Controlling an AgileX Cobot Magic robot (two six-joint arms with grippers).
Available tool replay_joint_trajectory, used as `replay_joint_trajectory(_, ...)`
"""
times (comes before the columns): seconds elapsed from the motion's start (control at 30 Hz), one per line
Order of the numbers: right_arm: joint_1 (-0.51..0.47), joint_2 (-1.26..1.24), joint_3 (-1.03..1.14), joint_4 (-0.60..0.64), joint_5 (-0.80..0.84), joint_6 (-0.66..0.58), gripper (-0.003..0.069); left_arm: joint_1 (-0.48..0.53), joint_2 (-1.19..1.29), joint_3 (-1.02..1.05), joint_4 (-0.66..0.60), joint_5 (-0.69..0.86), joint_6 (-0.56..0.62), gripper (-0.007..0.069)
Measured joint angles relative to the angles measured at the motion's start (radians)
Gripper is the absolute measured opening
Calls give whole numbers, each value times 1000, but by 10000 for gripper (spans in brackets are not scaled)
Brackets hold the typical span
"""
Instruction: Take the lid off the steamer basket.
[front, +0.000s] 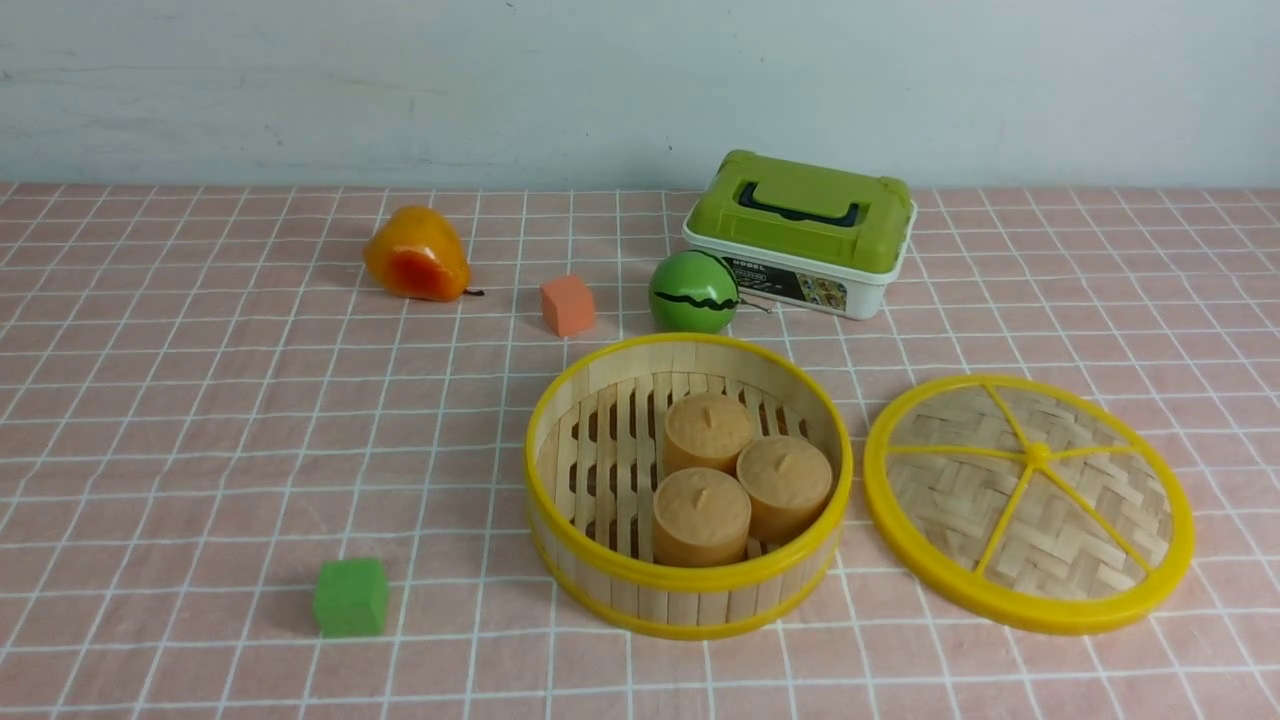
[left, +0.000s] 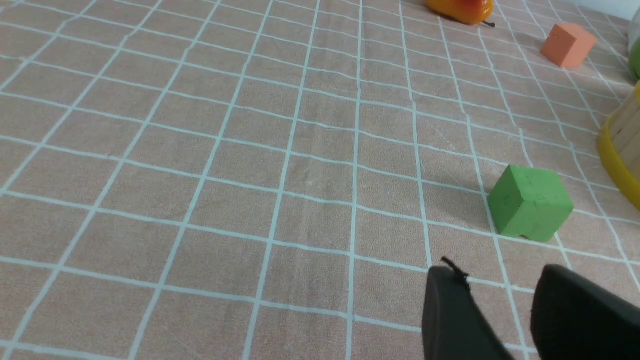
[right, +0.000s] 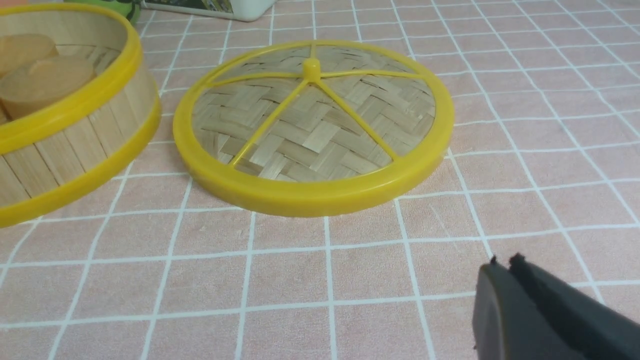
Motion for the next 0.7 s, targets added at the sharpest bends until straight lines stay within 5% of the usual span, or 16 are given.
replay_joint_trajectory(0.7, 0, 0, 0, 2, 2, 0, 15, 0, 0, 0, 0, 0, 0, 239)
